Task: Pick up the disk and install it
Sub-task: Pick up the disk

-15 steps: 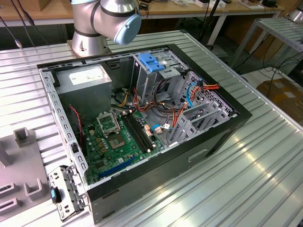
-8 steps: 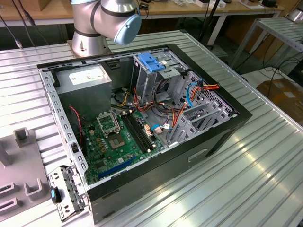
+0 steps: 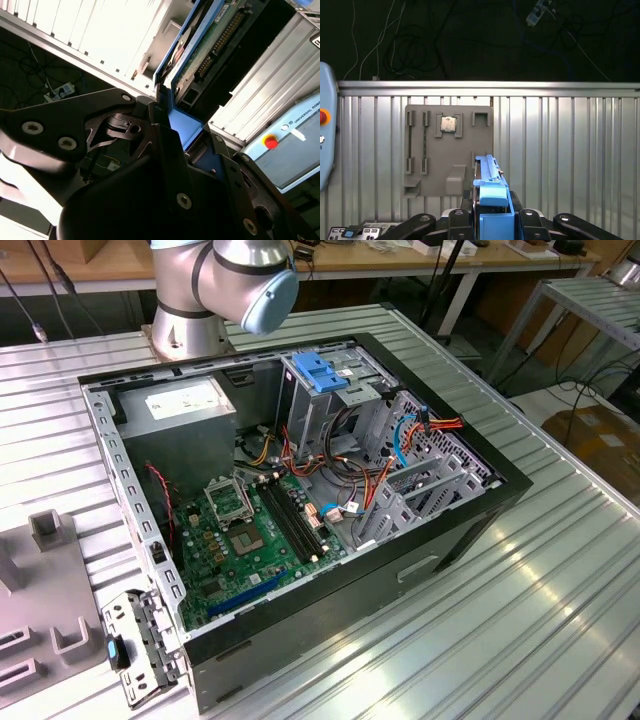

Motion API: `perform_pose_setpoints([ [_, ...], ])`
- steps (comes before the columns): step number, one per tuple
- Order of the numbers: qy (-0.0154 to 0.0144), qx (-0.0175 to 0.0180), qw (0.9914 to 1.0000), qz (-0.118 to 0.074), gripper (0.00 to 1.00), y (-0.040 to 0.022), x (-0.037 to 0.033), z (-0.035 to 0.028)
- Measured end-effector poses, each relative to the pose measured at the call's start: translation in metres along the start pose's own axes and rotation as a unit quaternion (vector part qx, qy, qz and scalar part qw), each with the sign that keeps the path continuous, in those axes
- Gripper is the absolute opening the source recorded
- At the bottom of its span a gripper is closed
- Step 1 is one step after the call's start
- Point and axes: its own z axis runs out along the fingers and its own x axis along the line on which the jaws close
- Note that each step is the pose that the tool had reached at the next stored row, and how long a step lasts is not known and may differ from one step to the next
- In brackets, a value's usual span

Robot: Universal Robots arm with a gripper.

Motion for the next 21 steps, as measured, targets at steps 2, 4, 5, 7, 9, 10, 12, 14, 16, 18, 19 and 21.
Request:
perform_pose_setpoints([
  [2,0.0,0.0,1.0,0.0,0.37,-0.0021,0.0,0.0],
  [4,0.0,0.0,1.0,0.0,0.37,-0.0033,0.0,0.0],
  [5,0.0,0.0,1.0,0.0,0.37,-0.0046,0.0,0.0],
  [7,0.0,0.0,1.0,0.0,0.37,-0.0062,0.0,0.0],
  [9,0.0,0.0,1.0,0.0,0.37,-0.0078,0.0,0.0],
  [10,0.0,0.0,1.0,0.0,0.37,-0.0085,0.0,0.0],
  [12,0.0,0.0,1.0,0.0,0.37,-0.0097,0.0,0.0],
  [14,0.0,0.0,1.0,0.0,0.37,-0.0109,0.0,0.0],
  [16,0.0,-0.0001,1.0,0.0,0.37,-0.0122,0.0,-0.0001],
  [18,0.0,0.0,1.0,0.0,0.37,-0.0137,0.0,0.0],
  [19,0.0,0.0,1.0,0.0,0.37,-0.0144,-0.0001,-0.0001],
  [21,0.0,0.0,1.0,0.0,0.37,-0.0162,0.0,0.0],
])
